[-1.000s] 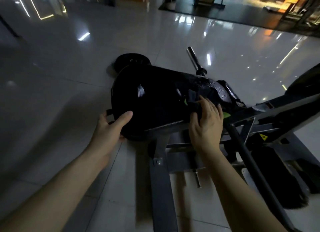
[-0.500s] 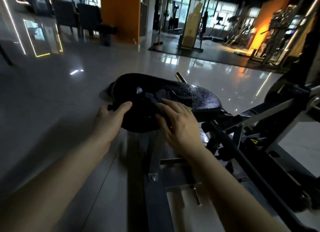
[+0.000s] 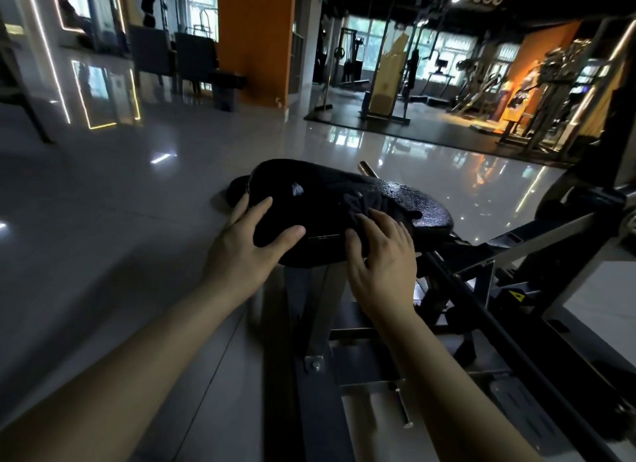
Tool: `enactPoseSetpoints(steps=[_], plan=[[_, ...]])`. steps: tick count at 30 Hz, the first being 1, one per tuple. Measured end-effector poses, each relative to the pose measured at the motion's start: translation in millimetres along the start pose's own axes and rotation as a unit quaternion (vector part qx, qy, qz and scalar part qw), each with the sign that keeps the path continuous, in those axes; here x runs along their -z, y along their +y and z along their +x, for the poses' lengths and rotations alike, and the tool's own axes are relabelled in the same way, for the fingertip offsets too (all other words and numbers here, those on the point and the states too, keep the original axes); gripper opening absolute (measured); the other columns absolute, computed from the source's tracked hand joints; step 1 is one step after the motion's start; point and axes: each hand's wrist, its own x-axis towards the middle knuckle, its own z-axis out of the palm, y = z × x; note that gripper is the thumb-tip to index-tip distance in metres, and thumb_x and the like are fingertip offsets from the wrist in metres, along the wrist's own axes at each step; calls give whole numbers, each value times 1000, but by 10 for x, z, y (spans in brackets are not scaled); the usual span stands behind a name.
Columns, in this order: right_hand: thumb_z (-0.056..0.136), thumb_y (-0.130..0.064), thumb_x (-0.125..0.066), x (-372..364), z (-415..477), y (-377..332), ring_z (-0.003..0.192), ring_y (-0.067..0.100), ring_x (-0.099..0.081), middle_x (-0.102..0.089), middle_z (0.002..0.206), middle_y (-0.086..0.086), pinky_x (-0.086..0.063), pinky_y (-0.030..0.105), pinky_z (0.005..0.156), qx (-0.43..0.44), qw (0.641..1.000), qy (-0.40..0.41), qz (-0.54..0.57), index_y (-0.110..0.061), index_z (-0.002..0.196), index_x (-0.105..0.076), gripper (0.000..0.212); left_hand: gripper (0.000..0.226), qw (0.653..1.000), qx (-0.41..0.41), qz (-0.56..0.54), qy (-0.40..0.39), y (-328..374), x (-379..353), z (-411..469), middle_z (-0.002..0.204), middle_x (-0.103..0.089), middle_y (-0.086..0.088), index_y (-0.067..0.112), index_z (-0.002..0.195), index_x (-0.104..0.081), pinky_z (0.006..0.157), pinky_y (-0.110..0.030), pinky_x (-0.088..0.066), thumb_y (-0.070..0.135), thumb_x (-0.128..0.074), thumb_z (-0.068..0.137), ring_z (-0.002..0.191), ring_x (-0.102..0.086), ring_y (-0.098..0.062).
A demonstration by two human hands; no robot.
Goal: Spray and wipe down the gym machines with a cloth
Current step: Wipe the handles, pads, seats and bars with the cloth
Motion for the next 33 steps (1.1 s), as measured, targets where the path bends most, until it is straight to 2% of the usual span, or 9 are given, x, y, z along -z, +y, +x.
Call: enactPoseSetpoints(steps=[4,9,15,19,23,26,29,31,33], plan=[[99,-31,-52,-22,-52,-143,119,29,-60,-66,126,8,-44,52,104,40,999,2,19,-11,119,-72,35,94,1000,-20,8,-7,-32,36,-13,168,-18,12,40,152,-41,109,-22,-23,75,-67,68,151,-24,-8],[100,-32,-50,-14,-148,-304,131,27,-55,-63,136,6,-35,47,116,91,994,-33,51,-13,127,-69,38,97,997,-45,54,-39,-155,143,41,168,-19,12,42,152,-41,116,-29,-26,64,-84,68,152,-24,-11],[104,-34,-54,63,3,76,128,28,-56,-62,138,12,-42,48,110,179,982,-63,18,-11,131,-68,38,96,974,-142,179,2,-199,167,71,166,-27,3,27,151,-48,120,-41,-27,81,-61,72,152,-22,-19],[100,-37,-62,108,8,-12,124,26,-58,-64,133,10,-45,47,106,140,987,-59,46,-12,124,-73,36,99,968,-161,192,-7,-190,177,94,163,-36,4,20,151,-48,121,-37,-27,81,-53,74,152,-26,-16],[107,-37,-42,167,71,-198,114,22,-61,-68,121,2,-44,47,100,39,988,-83,124,-16,112,-77,41,95,969,-160,190,-12,-197,175,105,160,-41,-1,16,148,-51,121,-38,-32,76,-58,75,149,-34,-19],[103,-31,-42,109,81,-294,102,29,-58,-65,109,4,-44,47,90,52,995,-77,44,-14,112,-69,34,99,974,-149,170,-19,-196,157,98,162,-38,0,18,150,-49,122,-33,-27,80,-60,73,150,-33,-18],[98,-35,-43,54,58,-337,105,31,-55,-63,114,5,-41,47,89,45,996,-75,0,-15,131,-60,42,102,981,-116,150,-39,-152,158,72,166,-29,2,20,154,-43,121,-25,-16,76,-65,71,153,-25,-15],[96,-39,-44,71,76,-315,108,29,-53,-62,118,5,-43,46,90,57,995,-78,-4,-20,140,-56,50,100,982,-103,150,-43,-107,162,40,167,-25,4,23,156,-39,125,-33,-17,71,-64,72,154,-22,-15],[95,-39,-48,99,92,-247,104,31,-55,-61,113,6,-45,47,87,93,993,-73,-10,-22,128,-66,42,98,978,-99,181,-42,-54,186,24,168,-24,6,26,157,-37,126,-40,-19,71,-66,75,154,-22,-15]])
